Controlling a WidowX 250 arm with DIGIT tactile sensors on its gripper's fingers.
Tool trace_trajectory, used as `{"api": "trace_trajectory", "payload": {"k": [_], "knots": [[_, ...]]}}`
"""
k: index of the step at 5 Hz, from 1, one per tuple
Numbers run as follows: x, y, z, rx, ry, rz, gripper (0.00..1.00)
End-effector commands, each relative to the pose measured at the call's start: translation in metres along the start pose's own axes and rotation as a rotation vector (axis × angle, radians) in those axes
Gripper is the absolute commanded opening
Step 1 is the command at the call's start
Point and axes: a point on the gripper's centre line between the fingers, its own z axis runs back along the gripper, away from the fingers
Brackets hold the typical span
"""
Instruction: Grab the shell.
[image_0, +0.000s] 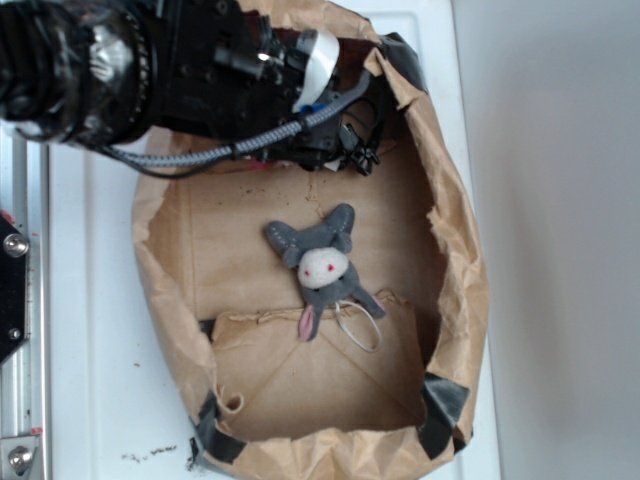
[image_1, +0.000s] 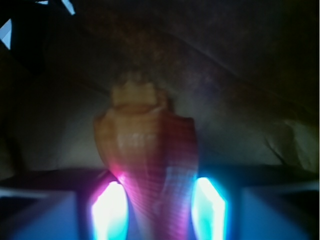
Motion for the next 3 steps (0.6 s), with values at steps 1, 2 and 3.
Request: {"api": "trace_trajectory", "payload": {"k": [1,2,3], "knots": [[0.003,-0.001,0.039,-0.092,-0.019,-0.034,0.00],[-0.004,-0.002,0.075,-0.163,0.048,-0.092,0.00],[-0.007,-0.006,0.118,-0.204,0.100,-0.117,0.00]]}}
